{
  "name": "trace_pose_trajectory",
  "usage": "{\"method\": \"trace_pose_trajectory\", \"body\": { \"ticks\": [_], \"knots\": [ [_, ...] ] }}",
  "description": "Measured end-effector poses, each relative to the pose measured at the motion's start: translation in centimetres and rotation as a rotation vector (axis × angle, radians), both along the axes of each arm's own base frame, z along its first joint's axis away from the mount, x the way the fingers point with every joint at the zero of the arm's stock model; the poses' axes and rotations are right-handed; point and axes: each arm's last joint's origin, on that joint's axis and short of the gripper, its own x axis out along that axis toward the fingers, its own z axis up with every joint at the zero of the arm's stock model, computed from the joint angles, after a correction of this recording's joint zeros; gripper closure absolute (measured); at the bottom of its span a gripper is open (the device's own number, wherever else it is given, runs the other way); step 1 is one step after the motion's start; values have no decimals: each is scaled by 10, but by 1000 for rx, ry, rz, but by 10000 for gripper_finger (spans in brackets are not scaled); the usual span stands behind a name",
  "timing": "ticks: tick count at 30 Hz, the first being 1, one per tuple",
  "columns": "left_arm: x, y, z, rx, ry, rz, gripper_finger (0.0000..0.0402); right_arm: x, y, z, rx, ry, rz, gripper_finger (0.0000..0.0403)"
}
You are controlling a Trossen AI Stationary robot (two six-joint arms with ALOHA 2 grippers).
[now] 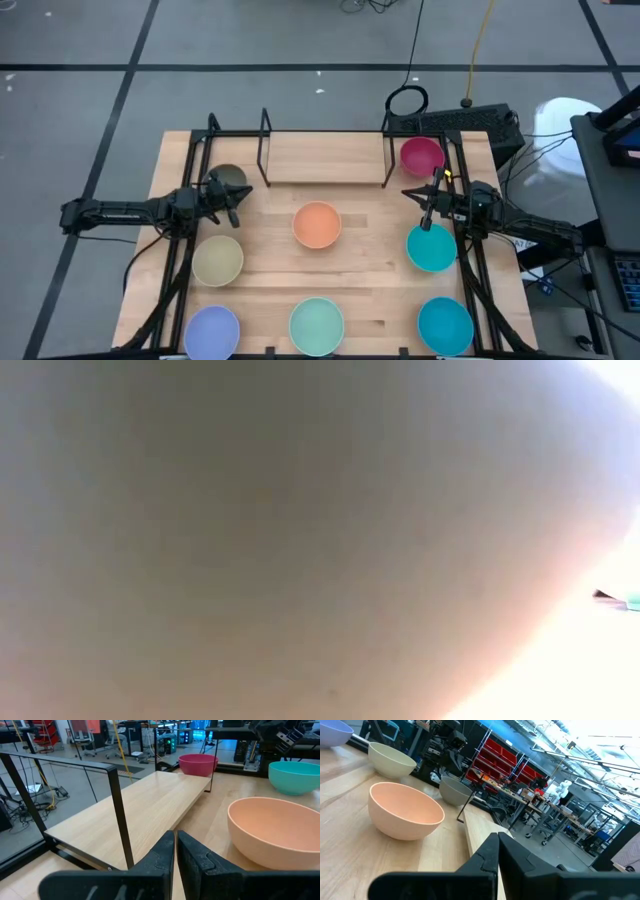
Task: Place and stack bowls onto a shelf
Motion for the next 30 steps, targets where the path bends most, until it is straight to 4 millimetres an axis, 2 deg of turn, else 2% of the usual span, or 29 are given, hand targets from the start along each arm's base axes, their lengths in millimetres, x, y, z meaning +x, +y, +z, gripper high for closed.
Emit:
{"method": "trace_pose_trajectory", "body": {
  "ticks": [18, 24, 30],
  "knots": [
    [0, 0, 0, 0, 0, 0, 376, 0, 0, 0, -2, 0, 0, 403],
    [0, 0, 0, 0, 0, 0, 376, 0, 0, 1, -226, 42, -9, 403],
    [0, 0, 0, 0, 1, 0, 376, 0, 0, 1, -270, 49, -11, 403]
  ]
}}
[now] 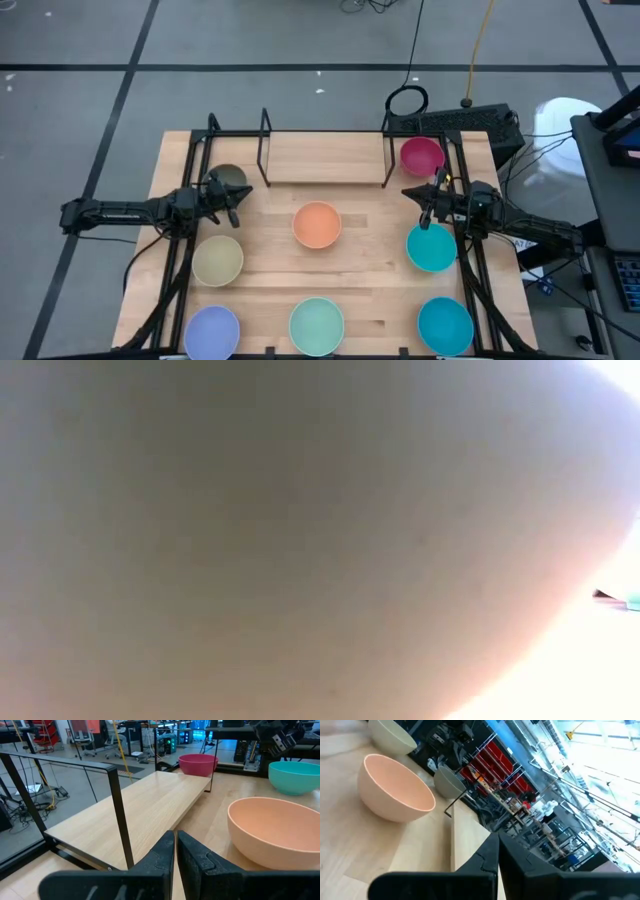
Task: Place and stack bowls onto a shelf
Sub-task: Put the green bowl on the shelf
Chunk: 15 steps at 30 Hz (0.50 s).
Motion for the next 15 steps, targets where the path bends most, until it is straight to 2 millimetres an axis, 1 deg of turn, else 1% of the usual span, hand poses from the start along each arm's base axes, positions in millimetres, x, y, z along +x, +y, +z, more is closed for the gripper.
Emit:
{"method": "trace_pose_trajectory", "body": {
  "ticks": [4, 6, 7, 8, 12, 15],
  "knots": [
    [0, 0, 0, 0, -1, 0, 376, 0, 0, 3, -103, -5, -5, 403],
    [0, 0, 0, 0, 0, 0, 376, 0, 0, 2, -93, -7, -2, 403],
    [0, 0, 0, 0, -1, 0, 376, 0, 0, 2, -57, -14, 3, 403],
    [0, 0, 0, 0, 0, 0, 376, 0, 1, 2, 10, -24, 22, 403],
    [0, 0, 0, 0, 0, 0, 376, 0, 4, 3, 415, -85, 176, 403],
    [0, 0, 0, 0, 0, 0, 376, 0, 6, 4, 694, -104, 250, 403]
  ]
}}
